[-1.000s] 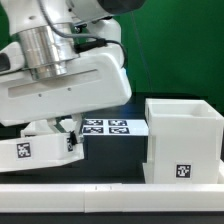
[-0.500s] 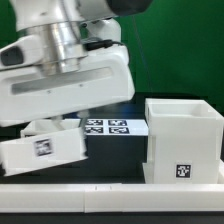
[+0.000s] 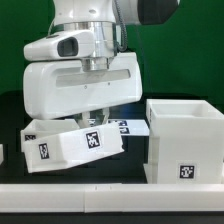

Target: Assemble drawer

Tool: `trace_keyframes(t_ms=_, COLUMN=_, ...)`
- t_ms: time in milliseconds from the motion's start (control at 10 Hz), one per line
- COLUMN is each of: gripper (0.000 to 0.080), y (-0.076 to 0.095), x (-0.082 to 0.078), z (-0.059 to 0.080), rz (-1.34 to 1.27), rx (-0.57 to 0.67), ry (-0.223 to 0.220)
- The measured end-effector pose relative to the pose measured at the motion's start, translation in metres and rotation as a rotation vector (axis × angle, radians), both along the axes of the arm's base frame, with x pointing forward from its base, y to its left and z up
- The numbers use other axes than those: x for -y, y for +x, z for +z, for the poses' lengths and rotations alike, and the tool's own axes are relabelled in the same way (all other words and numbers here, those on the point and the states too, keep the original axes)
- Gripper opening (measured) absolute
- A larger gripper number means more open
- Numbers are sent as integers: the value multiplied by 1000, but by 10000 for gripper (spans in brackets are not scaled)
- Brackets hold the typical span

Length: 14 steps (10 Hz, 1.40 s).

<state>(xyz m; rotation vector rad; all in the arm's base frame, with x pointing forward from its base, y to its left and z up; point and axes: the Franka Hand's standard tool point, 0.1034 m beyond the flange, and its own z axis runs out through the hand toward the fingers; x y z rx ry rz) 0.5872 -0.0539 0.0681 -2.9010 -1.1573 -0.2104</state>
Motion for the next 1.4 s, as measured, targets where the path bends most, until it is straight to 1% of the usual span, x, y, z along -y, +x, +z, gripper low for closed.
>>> trace_keyframes(t_ms=100, gripper=39, y=0, x=5, z=1, rz=93, rx=4, ry=-20)
trace_keyframes(t_ms=200, gripper=39, y=0, x=18, z=8, rz=294, rx=20, ry=-62)
trace_keyframes(t_ms=300, gripper=39, y=-1, x=27, z=10, rz=514, rx=31, ry=-121)
trace_keyframes(t_ms=400, gripper=39, y=-7, x=27, z=5, rz=677, rx=29, ry=-158)
trace_keyframes(t_ms=500, gripper=39, y=-12, x=31, z=2, rz=681, rx=4, ry=-146)
trace_keyframes(t_ms=700, gripper=39, y=-13, x=36, z=2, rz=811, rx=-7, ry=-182)
trace_keyframes(t_ms=800, gripper=39, y=-13, x=37, z=1, rz=797, rx=-8, ry=-181)
trace_keyframes(t_ms=900, gripper=39, y=-14, x=38, z=0, rz=787, rx=4, ry=-193)
trace_keyframes(t_ms=1000, gripper=39, y=-17, x=38, z=-4, rz=754, rx=97, ry=-269)
trace_keyframes(t_ms=1100, gripper=39, y=-35, x=33, z=-13, rz=725, rx=162, ry=-304)
trace_keyframes(t_ms=1200, gripper=39, y=-48, x=32, z=-22, rz=715, rx=150, ry=-296)
trace_keyframes(t_ms=1400, gripper=39, y=-43, x=34, z=-19, rz=711, rx=142, ry=-293)
